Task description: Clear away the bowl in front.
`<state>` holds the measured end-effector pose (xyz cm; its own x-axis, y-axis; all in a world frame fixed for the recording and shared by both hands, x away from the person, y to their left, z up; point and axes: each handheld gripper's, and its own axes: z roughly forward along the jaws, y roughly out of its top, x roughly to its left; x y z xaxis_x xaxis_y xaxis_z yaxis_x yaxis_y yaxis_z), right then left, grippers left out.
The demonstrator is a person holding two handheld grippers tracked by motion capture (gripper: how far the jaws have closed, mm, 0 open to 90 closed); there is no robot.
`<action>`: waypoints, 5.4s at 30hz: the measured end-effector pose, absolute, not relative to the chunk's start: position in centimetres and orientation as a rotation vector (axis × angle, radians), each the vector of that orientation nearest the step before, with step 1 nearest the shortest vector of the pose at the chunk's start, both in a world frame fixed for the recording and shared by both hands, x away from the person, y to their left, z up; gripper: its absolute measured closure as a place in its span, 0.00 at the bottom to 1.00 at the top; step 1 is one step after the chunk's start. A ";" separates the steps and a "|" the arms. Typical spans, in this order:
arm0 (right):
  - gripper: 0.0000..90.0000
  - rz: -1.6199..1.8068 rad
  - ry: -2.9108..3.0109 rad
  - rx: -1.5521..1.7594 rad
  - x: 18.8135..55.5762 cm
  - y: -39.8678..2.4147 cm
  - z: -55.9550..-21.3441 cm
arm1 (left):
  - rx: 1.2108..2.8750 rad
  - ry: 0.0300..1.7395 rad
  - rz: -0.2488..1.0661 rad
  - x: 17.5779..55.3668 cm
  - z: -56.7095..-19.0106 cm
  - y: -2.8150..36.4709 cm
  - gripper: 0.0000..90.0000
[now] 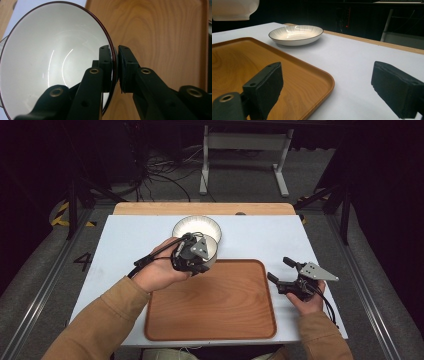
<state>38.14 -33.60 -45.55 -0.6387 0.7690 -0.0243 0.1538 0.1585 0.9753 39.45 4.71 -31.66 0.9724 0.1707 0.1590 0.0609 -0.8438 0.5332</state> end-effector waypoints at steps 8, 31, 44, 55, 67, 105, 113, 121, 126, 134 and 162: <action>0.12 1.509 1.910 0.873 38.1 -33.6 -45.5 | 2.587 0.077 0.243 38.1 -31.6 4.2 0.91; 0.12 1.508 1.911 0.872 38.1 -33.6 -45.5 | 2.663 -0.066 0.116 37.0 -34.7 1.7 0.91; 0.12 1.507 1.910 0.871 38.1 -33.6 -45.5 | 2.681 -0.078 0.075 36.6 -36.3 1.0 0.91; 0.12 1.509 1.910 0.870 38.1 -33.6 -45.5 | 2.706 -0.081 0.053 36.7 -37.4 0.7 0.91; 0.12 1.507 1.910 0.868 38.1 -33.6 -45.6 | 2.734 -0.075 0.050 36.8 -38.0 0.7 0.91; 0.12 1.506 1.909 0.869 38.1 -33.6 -45.6 | 2.716 -0.024 -0.067 36.0 -39.4 0.4 0.44; 0.12 1.508 1.909 0.869 38.1 -33.6 -45.6 | 2.618 0.043 -0.069 36.1 -38.5 1.1 0.33; 0.12 1.512 1.908 0.872 38.1 -33.6 -45.6 | 2.531 0.098 -0.083 36.3 -37.8 2.1 0.30; 0.12 1.514 1.912 0.871 38.2 -33.6 -45.6 | 2.467 0.155 -0.049 36.4 -37.2 3.1 0.30; 0.12 1.525 1.916 0.878 38.2 -33.7 -45.6 | 2.367 0.240 0.029 36.6 -36.5 5.0 0.29; 0.12 1.535 1.918 0.876 38.3 -33.8 -45.6 | 2.063 0.485 0.215 36.1 -35.8 12.7 0.24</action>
<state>38.25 -33.78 -45.56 -0.6510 0.7590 -0.0063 0.1603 0.1455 0.9763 36.08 12.70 -35.78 0.9051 0.4231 -0.0431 0.2517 -0.4513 0.8561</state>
